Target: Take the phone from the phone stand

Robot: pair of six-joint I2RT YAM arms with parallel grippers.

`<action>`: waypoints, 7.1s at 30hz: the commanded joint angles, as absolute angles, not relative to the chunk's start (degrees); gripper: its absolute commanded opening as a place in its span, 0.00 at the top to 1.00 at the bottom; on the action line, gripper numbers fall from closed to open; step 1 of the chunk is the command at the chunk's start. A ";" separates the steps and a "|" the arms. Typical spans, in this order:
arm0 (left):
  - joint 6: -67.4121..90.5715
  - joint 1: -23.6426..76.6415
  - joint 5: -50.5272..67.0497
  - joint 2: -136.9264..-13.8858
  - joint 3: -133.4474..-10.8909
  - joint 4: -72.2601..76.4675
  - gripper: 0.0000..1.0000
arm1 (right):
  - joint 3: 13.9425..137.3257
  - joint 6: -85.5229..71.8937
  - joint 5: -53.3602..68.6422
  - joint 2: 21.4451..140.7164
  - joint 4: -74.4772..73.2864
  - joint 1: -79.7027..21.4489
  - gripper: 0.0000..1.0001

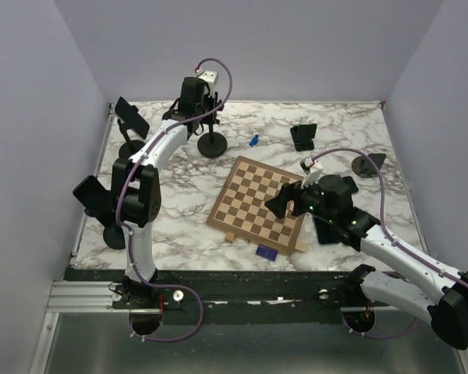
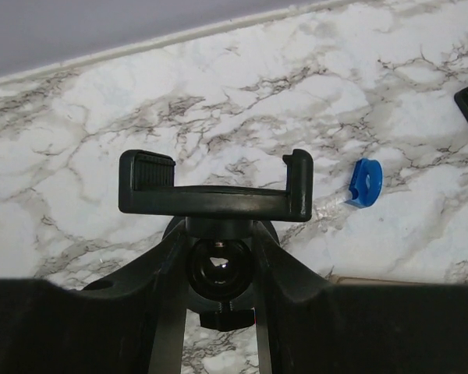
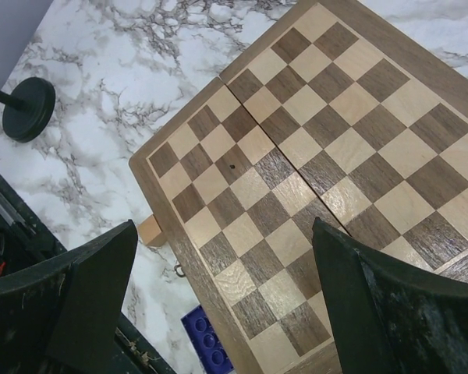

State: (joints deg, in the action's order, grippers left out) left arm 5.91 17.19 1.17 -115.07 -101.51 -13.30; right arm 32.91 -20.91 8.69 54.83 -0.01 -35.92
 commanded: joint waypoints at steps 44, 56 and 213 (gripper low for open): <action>24.10 10.40 -38.59 -38.07 -62.46 -56.56 0.02 | 48.26 -34.56 16.89 75.93 7.37 -48.17 0.00; 31.85 4.63 -47.55 -46.31 -67.86 -65.42 0.02 | 45.79 -30.34 14.03 73.30 7.59 -48.19 0.00; 20.04 25.83 -49.76 -6.96 -38.14 -17.82 0.01 | 128.73 -30.26 -48.46 126.64 -35.46 -74.93 0.04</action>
State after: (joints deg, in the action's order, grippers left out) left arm 20.91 25.89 -48.42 -7.97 -38.11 -18.24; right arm 126.50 -32.27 -44.99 124.36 -34.76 -74.56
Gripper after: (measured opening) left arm 0.985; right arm 0.986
